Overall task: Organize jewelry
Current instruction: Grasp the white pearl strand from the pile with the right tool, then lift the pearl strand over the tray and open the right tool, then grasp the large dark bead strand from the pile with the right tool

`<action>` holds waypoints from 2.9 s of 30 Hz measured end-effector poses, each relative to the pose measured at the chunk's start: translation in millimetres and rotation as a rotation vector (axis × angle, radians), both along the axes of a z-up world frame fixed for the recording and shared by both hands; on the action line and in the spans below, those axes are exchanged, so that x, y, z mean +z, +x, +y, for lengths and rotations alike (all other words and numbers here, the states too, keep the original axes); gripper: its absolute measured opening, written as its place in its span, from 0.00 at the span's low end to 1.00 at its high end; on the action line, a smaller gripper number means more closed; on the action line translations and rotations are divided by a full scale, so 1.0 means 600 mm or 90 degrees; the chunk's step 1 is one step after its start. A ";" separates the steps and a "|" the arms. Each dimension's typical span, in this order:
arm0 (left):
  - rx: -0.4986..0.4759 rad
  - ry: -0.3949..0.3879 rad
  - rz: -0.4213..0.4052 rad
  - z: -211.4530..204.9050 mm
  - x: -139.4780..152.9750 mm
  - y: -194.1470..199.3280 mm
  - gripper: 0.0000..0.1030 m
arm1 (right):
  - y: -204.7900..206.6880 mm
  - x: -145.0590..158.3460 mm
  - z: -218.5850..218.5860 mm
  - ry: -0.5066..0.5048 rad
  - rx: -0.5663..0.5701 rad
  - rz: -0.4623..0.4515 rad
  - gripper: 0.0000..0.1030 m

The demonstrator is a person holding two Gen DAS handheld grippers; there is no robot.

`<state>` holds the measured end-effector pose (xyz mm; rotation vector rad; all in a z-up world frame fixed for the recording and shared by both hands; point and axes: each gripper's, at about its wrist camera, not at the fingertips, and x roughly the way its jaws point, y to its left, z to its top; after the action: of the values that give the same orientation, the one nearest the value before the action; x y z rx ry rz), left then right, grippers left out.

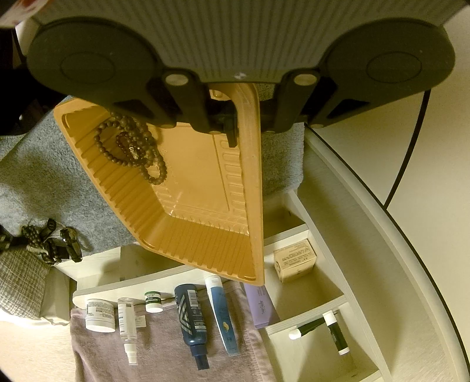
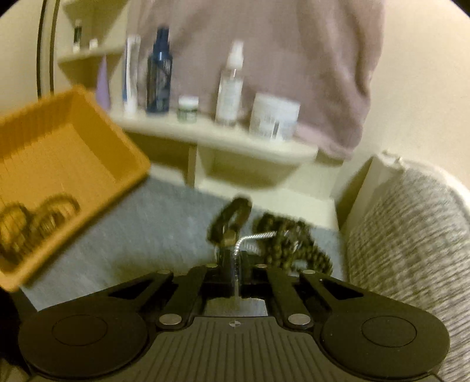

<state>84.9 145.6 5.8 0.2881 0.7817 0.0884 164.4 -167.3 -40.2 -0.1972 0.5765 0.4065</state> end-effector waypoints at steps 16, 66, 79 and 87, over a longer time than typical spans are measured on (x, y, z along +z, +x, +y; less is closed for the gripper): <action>-0.003 -0.003 -0.003 0.004 0.000 0.000 0.05 | -0.030 0.173 -0.020 0.074 0.045 -0.078 0.02; -0.008 -0.015 -0.008 0.009 -0.003 0.001 0.05 | 0.014 0.142 0.296 0.119 0.355 0.090 0.02; -0.008 -0.014 -0.008 0.009 -0.004 0.001 0.05 | 0.019 0.141 0.252 0.175 0.322 0.103 0.33; -0.008 -0.012 -0.007 0.009 -0.004 0.001 0.05 | 0.008 0.109 0.142 0.188 0.200 0.110 0.36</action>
<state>85.2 151.1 3.1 0.2739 0.7689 0.0700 169.2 -82.0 25.4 0.0334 0.6491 0.8134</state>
